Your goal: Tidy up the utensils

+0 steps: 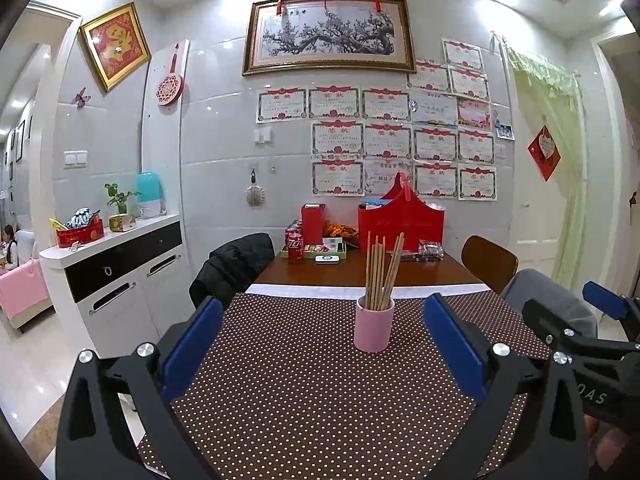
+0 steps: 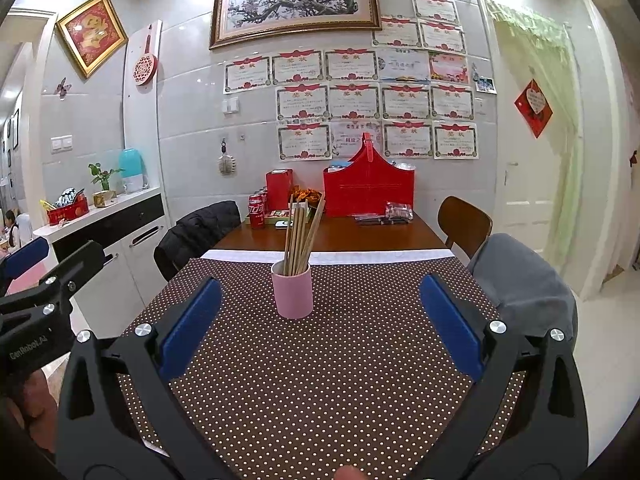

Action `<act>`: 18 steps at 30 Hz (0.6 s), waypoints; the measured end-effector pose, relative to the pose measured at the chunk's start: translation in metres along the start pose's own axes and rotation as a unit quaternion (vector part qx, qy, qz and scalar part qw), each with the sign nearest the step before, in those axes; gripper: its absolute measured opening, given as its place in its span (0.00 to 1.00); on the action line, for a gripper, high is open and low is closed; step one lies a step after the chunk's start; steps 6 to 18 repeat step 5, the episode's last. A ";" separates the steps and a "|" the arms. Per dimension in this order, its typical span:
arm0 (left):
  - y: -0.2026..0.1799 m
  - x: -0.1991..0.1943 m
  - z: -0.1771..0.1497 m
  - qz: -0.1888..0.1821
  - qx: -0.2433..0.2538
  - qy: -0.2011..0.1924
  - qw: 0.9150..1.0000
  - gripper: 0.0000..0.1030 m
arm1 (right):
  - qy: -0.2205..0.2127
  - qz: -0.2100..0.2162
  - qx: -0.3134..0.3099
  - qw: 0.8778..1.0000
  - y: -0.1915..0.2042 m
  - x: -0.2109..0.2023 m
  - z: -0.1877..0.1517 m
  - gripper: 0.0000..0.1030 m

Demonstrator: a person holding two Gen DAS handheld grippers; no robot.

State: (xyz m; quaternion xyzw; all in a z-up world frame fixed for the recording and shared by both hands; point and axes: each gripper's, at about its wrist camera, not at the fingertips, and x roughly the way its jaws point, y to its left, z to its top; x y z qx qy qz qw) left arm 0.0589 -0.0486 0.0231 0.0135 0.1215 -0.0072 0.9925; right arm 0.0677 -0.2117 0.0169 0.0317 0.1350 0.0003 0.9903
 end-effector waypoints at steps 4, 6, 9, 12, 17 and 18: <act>0.001 0.001 0.000 0.004 -0.001 0.004 1.000 0.96 | -0.001 -0.001 0.000 1.000 0.001 0.000 0.000 0.94; 0.001 0.001 0.000 0.006 0.000 0.004 1.000 0.96 | 0.000 0.000 0.000 1.000 0.001 0.000 0.000 0.94; 0.001 0.001 0.000 0.006 0.000 0.004 1.000 0.96 | 0.000 0.000 0.000 1.000 0.001 0.000 0.000 0.94; 0.001 0.001 0.000 0.006 0.000 0.004 1.000 0.96 | 0.000 0.000 0.000 1.000 0.001 0.000 0.000 0.94; 0.001 0.001 0.000 0.006 0.000 0.004 1.000 0.96 | 0.000 0.000 0.000 1.000 0.001 0.000 0.000 0.94; 0.001 0.001 0.000 0.006 0.000 0.004 1.000 0.96 | 0.000 0.000 0.000 1.000 0.001 0.000 0.000 0.94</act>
